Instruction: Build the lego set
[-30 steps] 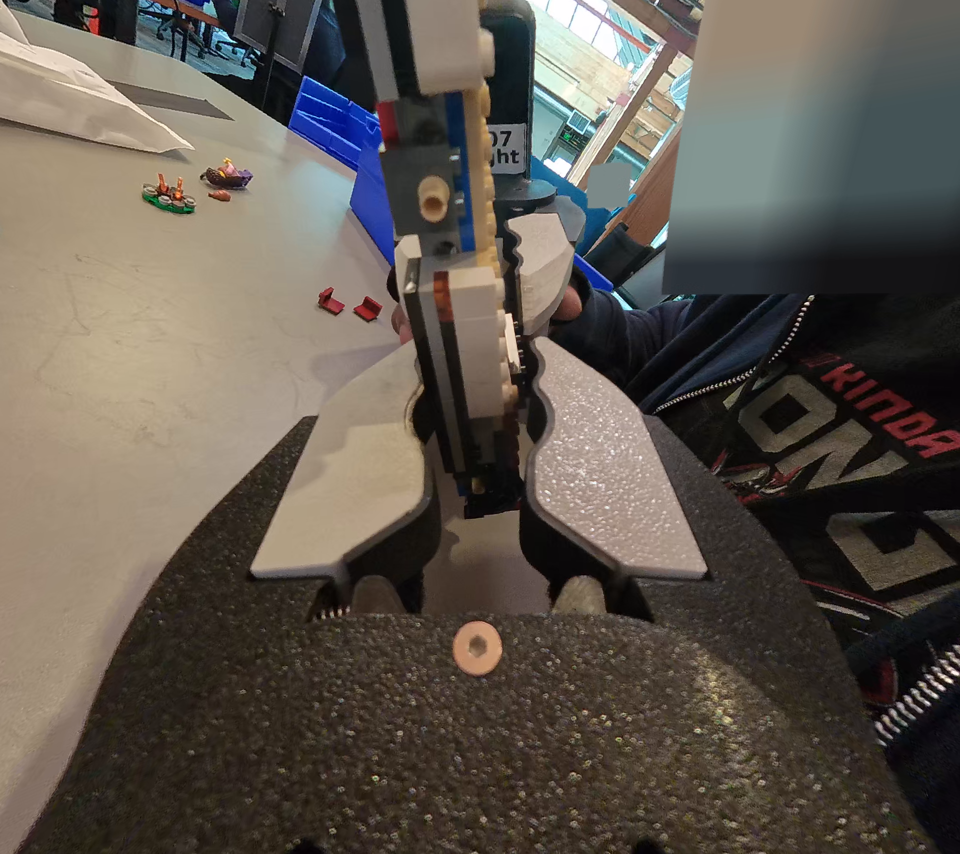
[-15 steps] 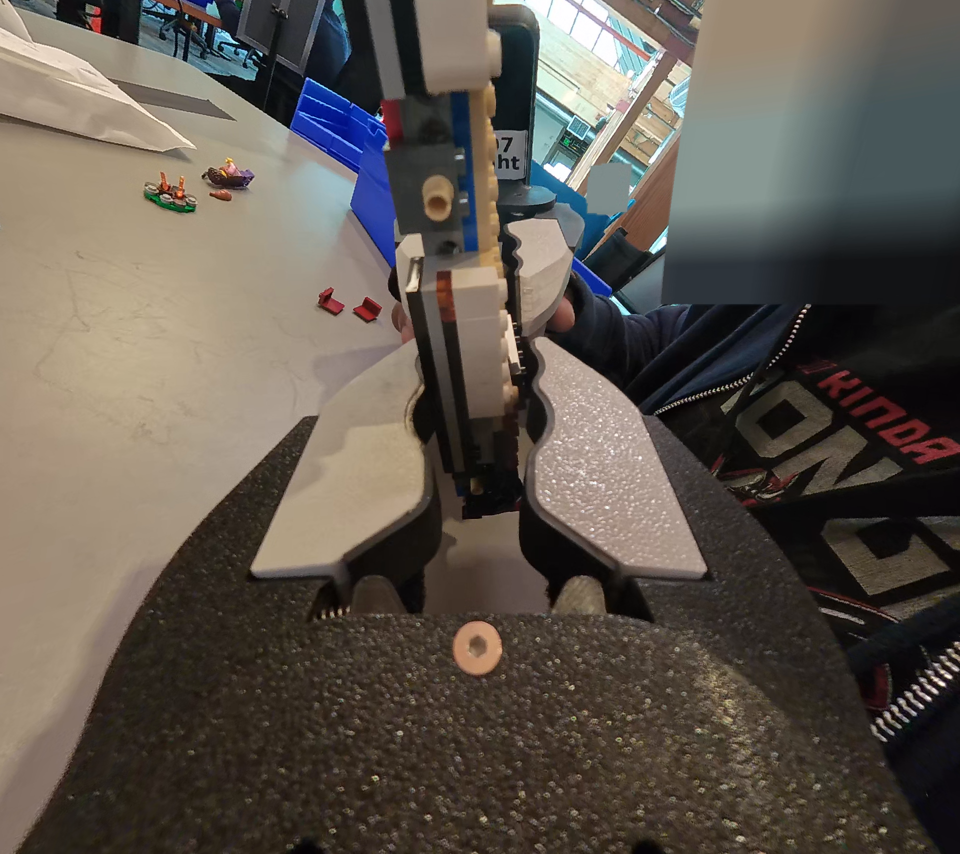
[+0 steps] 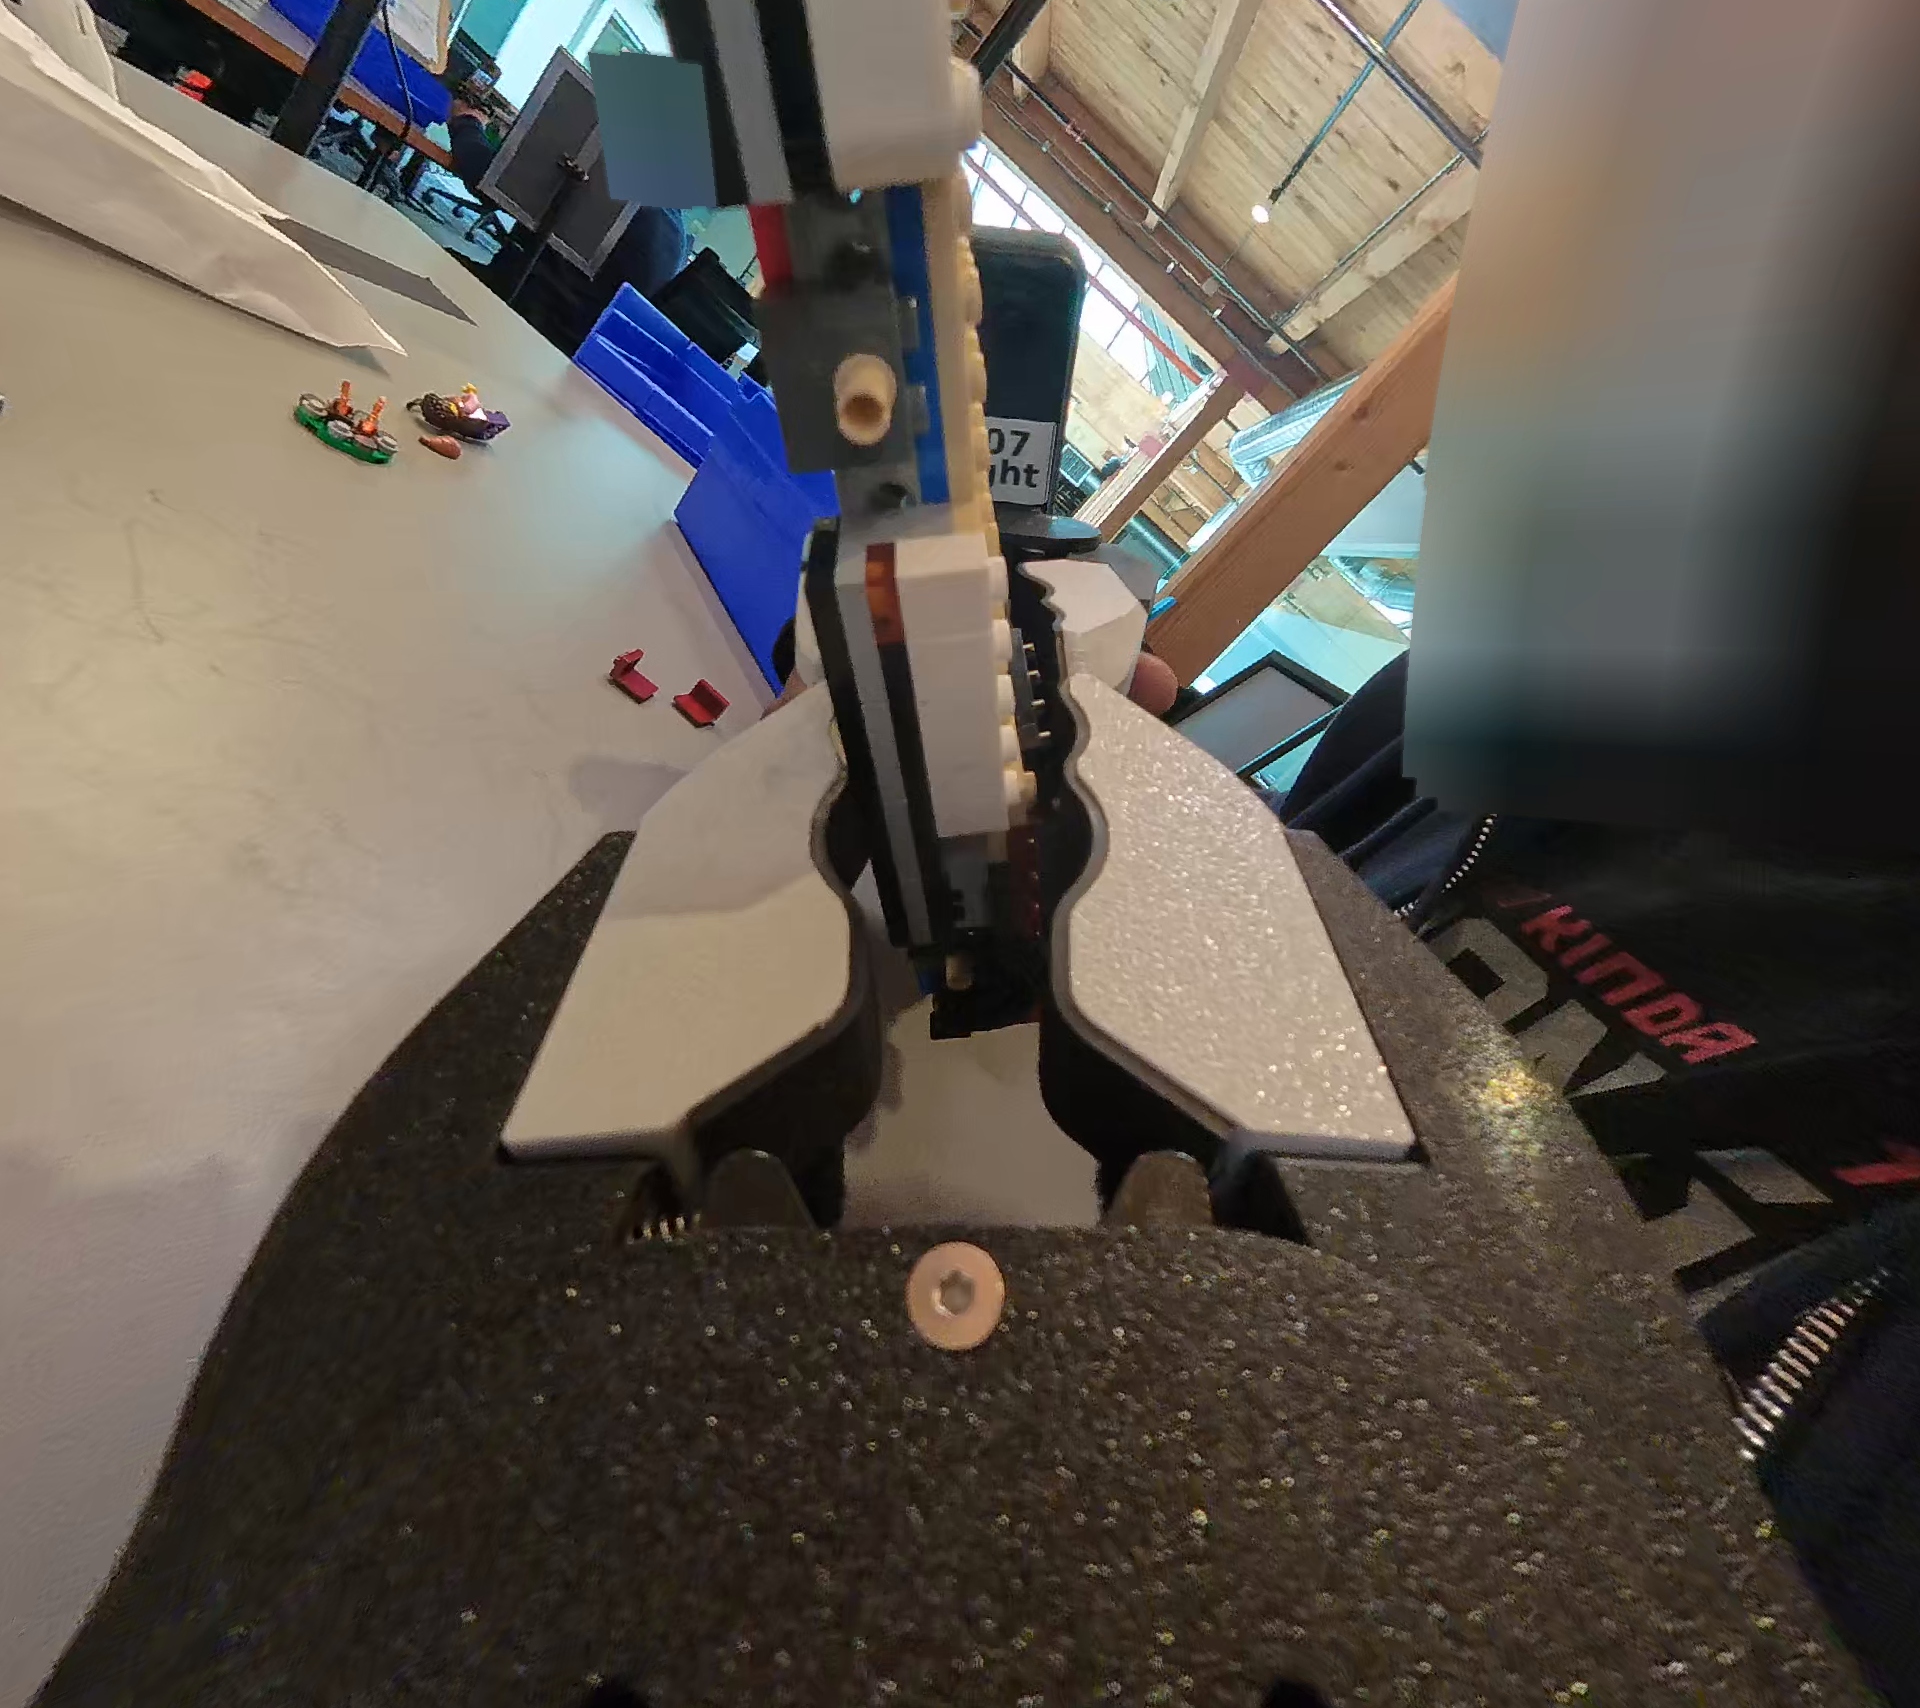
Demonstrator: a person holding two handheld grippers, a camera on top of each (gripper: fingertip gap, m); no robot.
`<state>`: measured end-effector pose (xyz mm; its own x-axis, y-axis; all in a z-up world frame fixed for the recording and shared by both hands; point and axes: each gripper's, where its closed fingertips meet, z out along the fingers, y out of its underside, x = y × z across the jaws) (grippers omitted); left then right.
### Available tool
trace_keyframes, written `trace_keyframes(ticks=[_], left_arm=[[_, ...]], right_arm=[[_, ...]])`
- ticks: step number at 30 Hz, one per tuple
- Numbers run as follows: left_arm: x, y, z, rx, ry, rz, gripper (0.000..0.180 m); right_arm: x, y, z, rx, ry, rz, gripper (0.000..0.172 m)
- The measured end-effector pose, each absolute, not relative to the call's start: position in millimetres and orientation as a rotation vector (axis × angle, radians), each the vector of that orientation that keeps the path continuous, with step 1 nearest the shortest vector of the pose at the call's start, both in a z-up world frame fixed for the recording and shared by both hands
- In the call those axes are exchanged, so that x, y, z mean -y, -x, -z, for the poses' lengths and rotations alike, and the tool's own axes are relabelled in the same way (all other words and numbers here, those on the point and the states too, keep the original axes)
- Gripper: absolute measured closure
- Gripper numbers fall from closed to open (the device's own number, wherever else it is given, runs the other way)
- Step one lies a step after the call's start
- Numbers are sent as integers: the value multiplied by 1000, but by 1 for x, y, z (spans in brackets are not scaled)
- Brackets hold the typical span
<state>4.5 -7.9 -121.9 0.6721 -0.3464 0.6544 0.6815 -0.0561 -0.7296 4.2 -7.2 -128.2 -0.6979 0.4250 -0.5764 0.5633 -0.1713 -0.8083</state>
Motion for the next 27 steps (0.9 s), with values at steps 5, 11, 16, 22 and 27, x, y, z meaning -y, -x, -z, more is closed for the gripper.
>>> trace_keyframes(ticks=[5,11,16,22,27], left_arm=[[8,-10,121,274,1395,853,147],[8,-14,120,249,1401,858,148],[8,-15,118,251,1395,870,147],[8,-16,119,259,1385,889,148],[8,-16,118,258,1384,892,148]], right_arm=[[11,-6,127,-1940,-1155,2017,136],[11,-11,125,-1938,-1099,2035,141],[11,-12,123,-1938,-1078,2042,142],[11,-12,123,-1925,-1079,2040,143],[11,-12,123,-1919,-1082,2039,143]])
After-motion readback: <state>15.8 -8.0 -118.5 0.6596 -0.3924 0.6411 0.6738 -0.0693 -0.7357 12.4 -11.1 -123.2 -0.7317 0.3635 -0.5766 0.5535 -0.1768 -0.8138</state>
